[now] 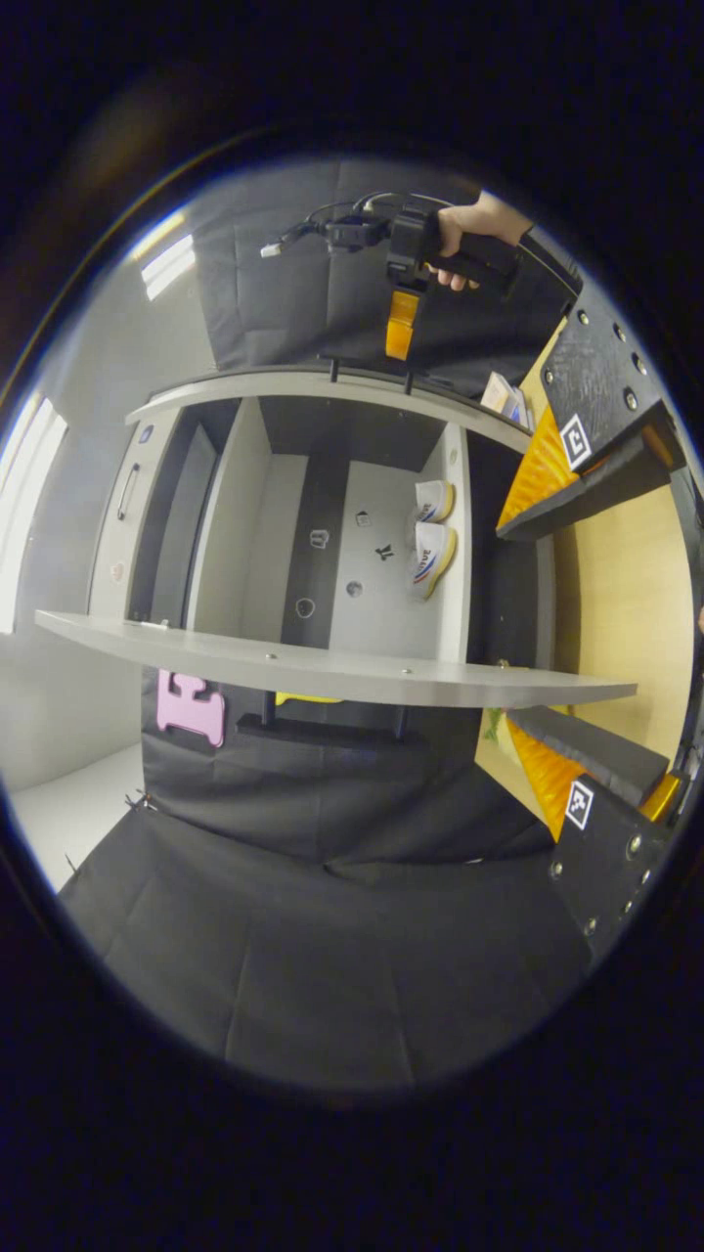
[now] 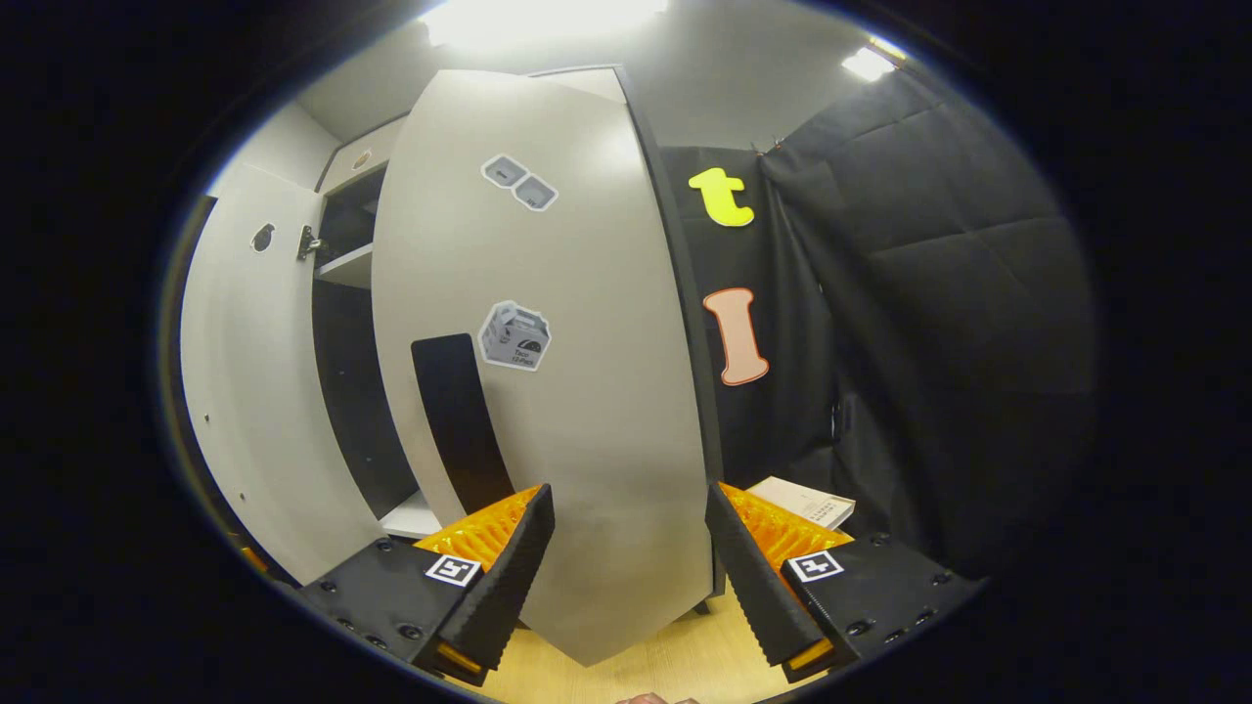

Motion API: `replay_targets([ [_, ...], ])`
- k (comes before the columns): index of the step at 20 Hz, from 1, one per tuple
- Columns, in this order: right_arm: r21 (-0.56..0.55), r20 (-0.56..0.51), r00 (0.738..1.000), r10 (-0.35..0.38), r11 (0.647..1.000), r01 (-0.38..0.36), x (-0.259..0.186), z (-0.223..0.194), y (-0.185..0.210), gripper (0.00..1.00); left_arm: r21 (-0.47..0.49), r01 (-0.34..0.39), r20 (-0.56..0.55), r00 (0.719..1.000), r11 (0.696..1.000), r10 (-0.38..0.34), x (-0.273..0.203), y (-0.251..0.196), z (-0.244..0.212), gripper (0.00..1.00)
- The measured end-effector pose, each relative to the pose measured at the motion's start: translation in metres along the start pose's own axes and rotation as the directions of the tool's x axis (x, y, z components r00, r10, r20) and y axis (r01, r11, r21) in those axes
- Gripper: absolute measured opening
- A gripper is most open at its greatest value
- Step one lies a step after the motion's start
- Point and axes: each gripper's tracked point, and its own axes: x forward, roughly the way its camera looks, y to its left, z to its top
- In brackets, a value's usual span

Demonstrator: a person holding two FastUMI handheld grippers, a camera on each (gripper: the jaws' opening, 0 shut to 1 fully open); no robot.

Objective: Grab one shoe with the right hand and put it into the shoe cabinet, grab the other shoe with the left hand and put it into the shoe cabinet; then close the right door with the right hand and the left door with the left hand.

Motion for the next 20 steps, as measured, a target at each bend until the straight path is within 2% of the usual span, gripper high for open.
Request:
replay_targets([
  [4, 0.007, -0.030, 0.999, -0.031, 0.999, 0.031, -0.012, -0.013, -0.005, 0.98, 0.001, -0.047, 0.020, 0.999, 0.999, 0.047, -0.025, 0.035, 0.009, 0.98],
  [9, -0.002, -0.023, 0.999, -0.037, 0.999, 0.037, -0.023, -0.014, -0.001, 0.98, 0.048, -0.212, 0.028, 0.977, 0.976, 0.211, -0.034, 0.112, 0.029, 0.98],
  [12, -0.001, -0.019, 0.999, -0.046, 0.999, 0.046, -0.034, -0.024, 0.000, 0.98, 0.058, -0.254, 0.056, 0.966, 0.966, 0.251, -0.030, 0.144, 0.045, 0.98],
  [18, -0.013, -0.056, 0.997, -0.059, 0.998, 0.058, -0.059, -0.051, -0.001, 0.98, 0.027, -0.199, 0.123, 0.973, 0.980, 0.194, 0.011, 0.167, 0.092, 0.98],
  [19, -0.012, -0.067, 0.996, -0.060, 0.998, 0.060, -0.062, -0.055, -0.002, 0.92, 0.032, -0.185, 0.133, 0.975, 0.982, 0.179, 0.020, 0.167, 0.099, 0.99],
  [20, -0.010, -0.074, 0.995, -0.065, 0.998, 0.065, -0.066, -0.058, -0.004, 0.92, 0.036, -0.178, 0.146, 0.974, 0.983, 0.171, 0.029, 0.169, 0.110, 0.99],
])
